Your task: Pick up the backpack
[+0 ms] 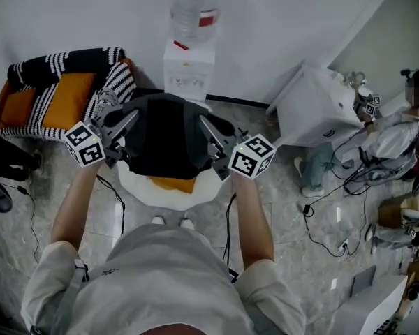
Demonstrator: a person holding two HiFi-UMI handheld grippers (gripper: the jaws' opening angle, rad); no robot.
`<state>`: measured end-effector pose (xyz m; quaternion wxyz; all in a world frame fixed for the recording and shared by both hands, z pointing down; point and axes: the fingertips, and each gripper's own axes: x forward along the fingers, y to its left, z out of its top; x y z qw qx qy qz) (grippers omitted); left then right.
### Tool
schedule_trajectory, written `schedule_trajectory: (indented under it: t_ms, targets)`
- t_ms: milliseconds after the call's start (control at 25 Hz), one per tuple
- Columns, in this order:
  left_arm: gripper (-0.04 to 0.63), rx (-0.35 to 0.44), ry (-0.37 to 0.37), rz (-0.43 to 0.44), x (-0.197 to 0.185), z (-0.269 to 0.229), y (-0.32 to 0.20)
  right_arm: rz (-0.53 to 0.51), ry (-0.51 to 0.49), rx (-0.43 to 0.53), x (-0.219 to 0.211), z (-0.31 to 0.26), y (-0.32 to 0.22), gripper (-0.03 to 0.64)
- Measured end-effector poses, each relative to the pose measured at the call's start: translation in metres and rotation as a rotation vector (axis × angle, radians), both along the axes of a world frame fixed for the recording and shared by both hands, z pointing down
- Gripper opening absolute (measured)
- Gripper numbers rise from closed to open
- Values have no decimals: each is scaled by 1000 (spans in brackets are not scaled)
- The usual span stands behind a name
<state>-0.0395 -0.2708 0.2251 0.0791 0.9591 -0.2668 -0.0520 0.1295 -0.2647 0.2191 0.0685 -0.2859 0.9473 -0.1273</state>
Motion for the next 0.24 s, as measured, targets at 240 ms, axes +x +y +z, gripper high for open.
schedule_trajectory:
  t_ms: [240]
  targets:
    - [31,-6,-13,15,2,1,5,2,0,-6,-1,4,-1,35]
